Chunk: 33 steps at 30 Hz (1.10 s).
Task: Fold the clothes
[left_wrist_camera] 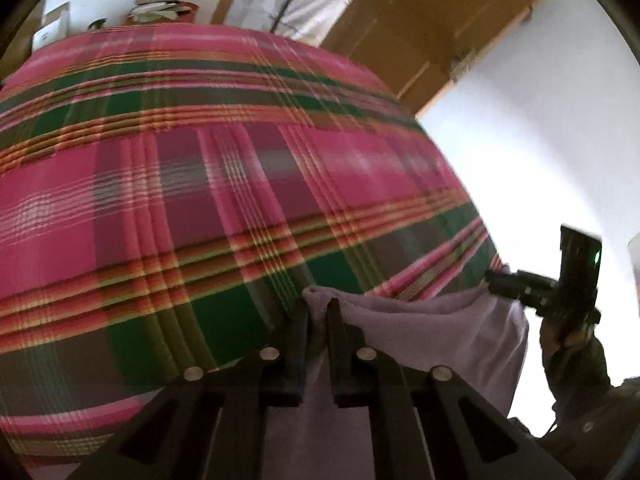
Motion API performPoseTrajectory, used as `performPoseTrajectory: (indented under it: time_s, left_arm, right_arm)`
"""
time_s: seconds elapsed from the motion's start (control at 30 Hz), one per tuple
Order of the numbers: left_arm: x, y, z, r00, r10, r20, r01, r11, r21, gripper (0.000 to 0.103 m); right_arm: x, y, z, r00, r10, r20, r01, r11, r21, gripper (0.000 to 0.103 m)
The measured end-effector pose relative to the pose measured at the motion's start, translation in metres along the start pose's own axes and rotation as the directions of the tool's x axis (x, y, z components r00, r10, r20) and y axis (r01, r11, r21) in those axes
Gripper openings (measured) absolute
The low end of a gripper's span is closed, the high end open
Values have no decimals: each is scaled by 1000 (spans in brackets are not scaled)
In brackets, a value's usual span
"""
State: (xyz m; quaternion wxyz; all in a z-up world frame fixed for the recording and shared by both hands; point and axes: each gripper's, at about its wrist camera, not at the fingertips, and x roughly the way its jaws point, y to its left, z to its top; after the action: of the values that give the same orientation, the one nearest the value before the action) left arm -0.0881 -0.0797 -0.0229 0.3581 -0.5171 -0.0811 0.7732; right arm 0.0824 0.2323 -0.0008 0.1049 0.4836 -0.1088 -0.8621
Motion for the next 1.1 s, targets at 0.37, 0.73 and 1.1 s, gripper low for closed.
performPoseTrajectory:
  time_s: [0.37,0.73,1.1]
  left_arm:
    - [2,5,-4,1000,-2,26,2,1000,-30,8]
    - [2,8,-4,999,-23,26,25,998,-58,8]
    - [10,14,-3,1000,-16,6,17,996,-90,8]
  right_arm:
    - [32,54,0,996,-27,-82,-2,945,-328,38]
    - [28,69,-9,994,-104,-29,83,902,-424,4]
    - [39,66,-4,986,-167,9,155,896,-416,3]
